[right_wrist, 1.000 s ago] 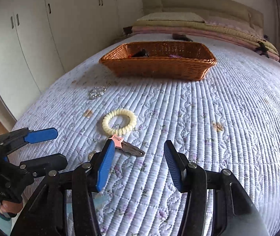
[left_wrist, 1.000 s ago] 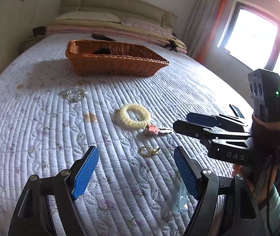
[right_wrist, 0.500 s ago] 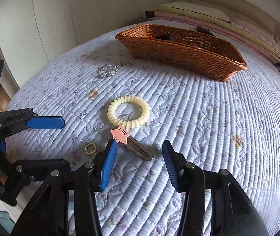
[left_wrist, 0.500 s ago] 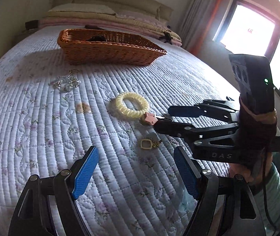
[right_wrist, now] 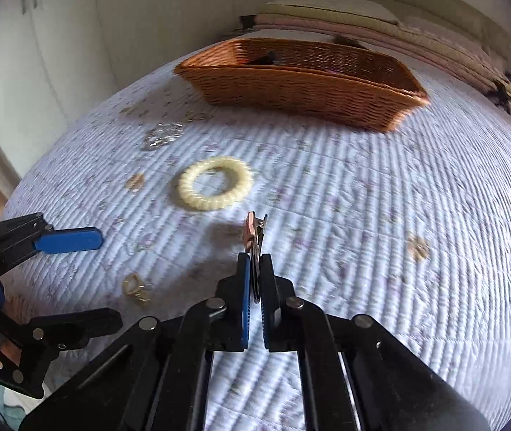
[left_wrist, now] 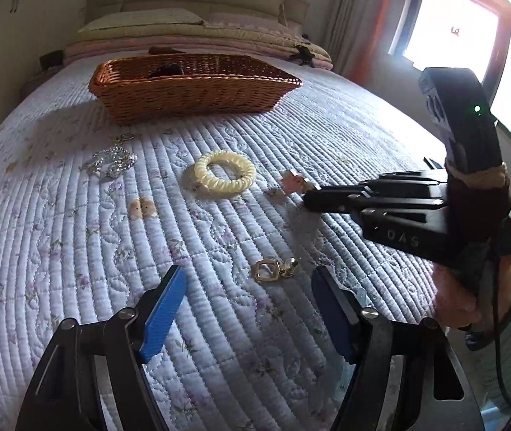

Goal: Organize jewelry
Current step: 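Close the right gripper on the pink star tag of the keys, then grasp the gold square pendant with the left gripper while the right gripper holds the keys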

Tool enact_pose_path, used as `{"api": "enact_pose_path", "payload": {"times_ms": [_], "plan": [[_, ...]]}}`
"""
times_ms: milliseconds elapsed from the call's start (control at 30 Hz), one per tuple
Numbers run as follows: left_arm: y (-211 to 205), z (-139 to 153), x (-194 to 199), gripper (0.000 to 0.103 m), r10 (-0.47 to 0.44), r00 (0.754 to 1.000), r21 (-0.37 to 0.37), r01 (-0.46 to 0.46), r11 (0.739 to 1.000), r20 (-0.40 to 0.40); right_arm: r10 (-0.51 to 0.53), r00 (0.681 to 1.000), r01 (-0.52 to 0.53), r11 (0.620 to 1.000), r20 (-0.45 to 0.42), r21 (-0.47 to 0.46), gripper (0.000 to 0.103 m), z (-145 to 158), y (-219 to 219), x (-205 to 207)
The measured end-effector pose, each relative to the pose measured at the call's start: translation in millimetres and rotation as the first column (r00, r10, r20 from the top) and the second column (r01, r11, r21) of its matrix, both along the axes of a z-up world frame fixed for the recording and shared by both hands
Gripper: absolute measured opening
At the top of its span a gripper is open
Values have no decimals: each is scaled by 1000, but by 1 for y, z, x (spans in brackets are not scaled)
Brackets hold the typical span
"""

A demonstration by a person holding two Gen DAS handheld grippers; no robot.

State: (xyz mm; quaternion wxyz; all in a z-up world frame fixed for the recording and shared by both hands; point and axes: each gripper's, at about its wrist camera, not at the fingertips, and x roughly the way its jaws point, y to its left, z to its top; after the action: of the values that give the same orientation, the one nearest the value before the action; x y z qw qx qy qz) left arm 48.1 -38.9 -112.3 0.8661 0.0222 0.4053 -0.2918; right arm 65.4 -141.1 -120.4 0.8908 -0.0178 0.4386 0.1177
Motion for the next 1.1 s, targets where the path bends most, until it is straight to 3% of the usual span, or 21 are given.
{"api": "enact_pose_path", "payload": {"times_ms": [33,167,367,433,600,700,1100], "plan": [[-4,-1,0,59,0,1000,19,-1,1000,9,-12,1000,12,1000,1,8,6,0,-4,-1],[-18,-3,-4,58,2,998,105,-8,994,58,-42,999,42,998,-5,44,6,-1,-16,-3],[-22,-5,-4,54,30,996,129,-41,991,82,-49,999,49,998,-9,43,7,-4,-15,1],[-22,-5,-3,39,53,994,143,-67,987,98,-55,998,55,997,-12,55,7,-5,-17,1],[-12,-5,2,22,161,982,121,-172,978,97,-68,998,68,997,-8,33,8,-5,-13,2],[-6,-4,3,22,201,975,104,-211,972,99,-73,997,73,997,-11,26,10,-5,-11,5],[-5,-7,-8,21,193,975,101,-204,974,108,-83,997,83,997,-4,6,10,-7,-8,11]]}}
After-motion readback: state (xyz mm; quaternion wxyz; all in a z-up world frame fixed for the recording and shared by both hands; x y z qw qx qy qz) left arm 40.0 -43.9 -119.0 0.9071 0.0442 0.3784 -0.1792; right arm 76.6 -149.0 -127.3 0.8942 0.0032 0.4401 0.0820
